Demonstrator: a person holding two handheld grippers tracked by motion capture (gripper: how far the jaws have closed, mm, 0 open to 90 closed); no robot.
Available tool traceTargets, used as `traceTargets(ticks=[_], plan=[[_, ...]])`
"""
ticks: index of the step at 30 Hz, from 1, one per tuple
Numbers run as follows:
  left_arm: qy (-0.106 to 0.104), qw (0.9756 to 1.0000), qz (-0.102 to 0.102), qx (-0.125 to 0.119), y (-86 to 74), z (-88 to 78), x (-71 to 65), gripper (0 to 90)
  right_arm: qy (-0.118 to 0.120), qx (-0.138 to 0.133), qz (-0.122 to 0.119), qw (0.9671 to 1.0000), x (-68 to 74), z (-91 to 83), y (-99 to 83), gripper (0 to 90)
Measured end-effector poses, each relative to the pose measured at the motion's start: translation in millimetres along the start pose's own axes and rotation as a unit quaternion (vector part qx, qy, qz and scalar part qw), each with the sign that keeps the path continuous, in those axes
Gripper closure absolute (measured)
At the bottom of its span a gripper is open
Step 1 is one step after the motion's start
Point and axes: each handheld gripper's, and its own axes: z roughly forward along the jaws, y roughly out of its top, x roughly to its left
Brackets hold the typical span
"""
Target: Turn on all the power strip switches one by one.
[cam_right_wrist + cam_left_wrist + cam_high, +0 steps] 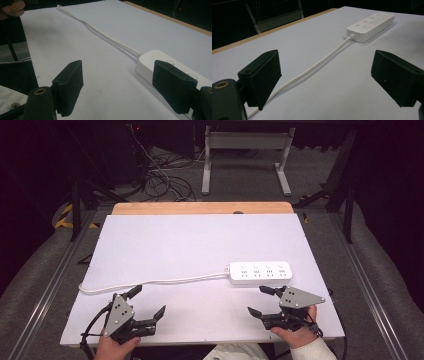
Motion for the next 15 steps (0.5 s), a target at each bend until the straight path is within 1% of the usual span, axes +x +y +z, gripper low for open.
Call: traceTargets(ticks=[3,9,14,15], plan=[[0.000,1.0000,0.003,-0.003,0.4,-0.4,-1.7,9.7,-0.001,-0.001,-0.002,1.0000,0.1,-1.1,0.7,27.0],[0.000,1.0000,-0.002,-0.001,0.3,-0.7,-1.3,9.7,-0.002,0.005,-0.011,0.9999,1.9,-0.2,1.8,28.3],[0.001,1.0000,-0.002,-0.003,0.3,-2.0,-0.7,9.7,-0.003,0.007,-0.016,0.9999,2.7,-0.1,3.2,29.2],[0.000,1.0000,-0.002,-0.003,0.2,-2.0,-0.7,9.7,-0.002,0.008,-0.020,0.9998,3.6,0.4,4.5,30.2]])
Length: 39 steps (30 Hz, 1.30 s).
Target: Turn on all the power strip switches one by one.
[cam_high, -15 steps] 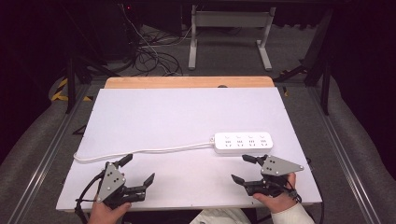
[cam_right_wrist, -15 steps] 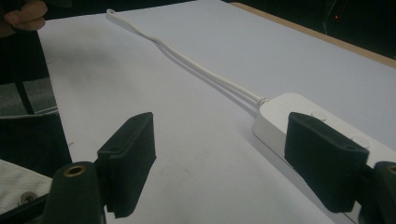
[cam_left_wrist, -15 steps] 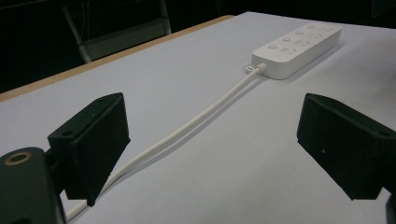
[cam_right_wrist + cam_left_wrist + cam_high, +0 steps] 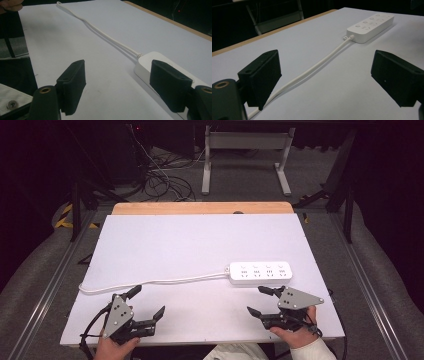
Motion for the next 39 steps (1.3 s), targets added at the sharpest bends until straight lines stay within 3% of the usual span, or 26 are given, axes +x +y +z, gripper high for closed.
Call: traceTargets(ticks=[13,26,32,33,34,35,37,39], plan=[[0.007,0.9999,0.011,0.000,0.2,0.6,-2.0,9.7,0.011,0.024,0.006,0.9996,-9.6,2.0,27.6,46.9],[0.006,0.9999,0.011,0.001,0.1,0.2,-1.9,9.7,0.011,0.025,0.005,0.9996,-16.0,10.5,44.5,46.7],[-0.002,0.9998,0.017,0.001,0.1,0.5,-2.8,9.5,0.010,0.031,0.008,0.9995,-17.8,10.1,43.1,53.0],[-0.003,0.9999,0.016,0.002,-0.1,0.8,-3.1,9.5,0.013,0.033,0.008,0.9994,-19.4,9.4,44.6,57.3],[-0.003,0.9999,0.017,0.003,0.0,0.8,-3.0,9.5,0.015,0.036,0.007,0.9992,-20.5,9.1,46.0,69.6],[-0.003,0.9999,0.016,0.003,0.0,0.6,-3.0,9.5,0.015,0.036,0.007,0.9992,-20.5,9.1,46.0,69.6],[-0.002,0.9999,0.016,0.003,0.2,0.3,-2.5,9.5,0.017,0.044,0.006,0.9989,-24.1,10.2,51.1,87.2],[-0.002,0.9999,0.014,0.004,0.1,0.3,-2.3,9.5,0.016,0.049,0.003,0.9987,-26.5,12.4,54.0,90.0]])
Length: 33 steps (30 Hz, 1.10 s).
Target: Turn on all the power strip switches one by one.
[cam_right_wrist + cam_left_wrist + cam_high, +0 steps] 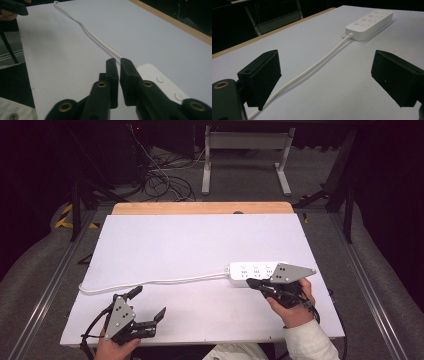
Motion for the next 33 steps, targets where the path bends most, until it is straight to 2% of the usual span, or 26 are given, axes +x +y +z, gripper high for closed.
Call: traceTargets(ticks=[4,8,18,29,32,33], plan=[[0.001,1.0000,0.001,0.002,-0.1,0.2,0.4,9.5,-0.010,0.016,0.004,0.9998,-5.5,7.6,5.5,90.0],[0.003,1.0000,0.006,0.004,0.0,0.2,0.7,9.6,-0.023,0.030,0.021,0.9991,-14.7,16.6,7.0,90.0],[0.007,0.9999,0.006,0.009,-0.2,1.1,0.3,9.9,-0.051,0.062,0.072,0.9941,-39.9,42.7,4.3,90.0],[0.009,0.9998,0.012,0.009,-0.2,1.2,0.0,10.0,-0.070,0.096,0.076,0.9900,-55.2,69.1,-0.9,90.0],[0.007,0.9999,0.007,0.010,-0.5,1.5,-0.6,10.0,-0.074,0.100,0.074,0.9895,-57.0,71.9,-1.8,90.0],[0.008,0.9998,0.012,0.011,-0.4,1.4,-0.4,10.0,-0.076,0.102,0.075,0.9890,-58.9,75.4,-3.2,90.0]])
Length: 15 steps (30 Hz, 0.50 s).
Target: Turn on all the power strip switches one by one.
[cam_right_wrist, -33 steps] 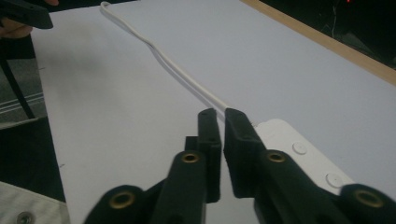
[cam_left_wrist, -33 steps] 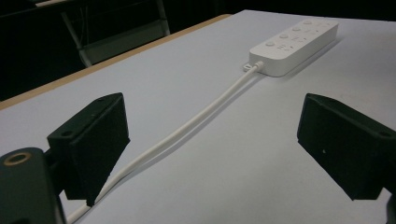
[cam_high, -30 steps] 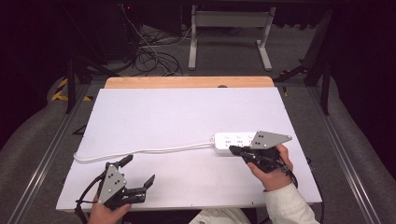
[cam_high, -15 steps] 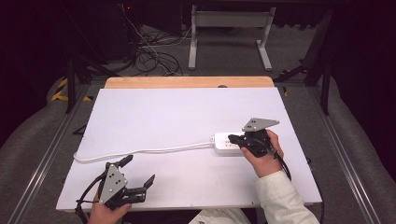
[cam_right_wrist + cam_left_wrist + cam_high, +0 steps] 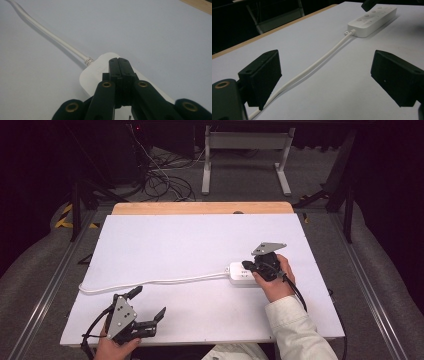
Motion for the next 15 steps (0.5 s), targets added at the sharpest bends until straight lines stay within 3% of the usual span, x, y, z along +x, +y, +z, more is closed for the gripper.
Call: traceTargets(ticks=[4,15], plan=[[0.000,1.0000,0.000,-0.001,0.0,0.3,-0.4,10.0,-0.006,0.001,0.011,0.9999,-2.2,8.3,-1.7,90.0],[0.000,1.0000,-0.002,-0.002,0.0,-0.1,-0.5,10.0,-0.032,0.012,0.005,0.9994,-4.3,22.9,-3.3,90.0]])
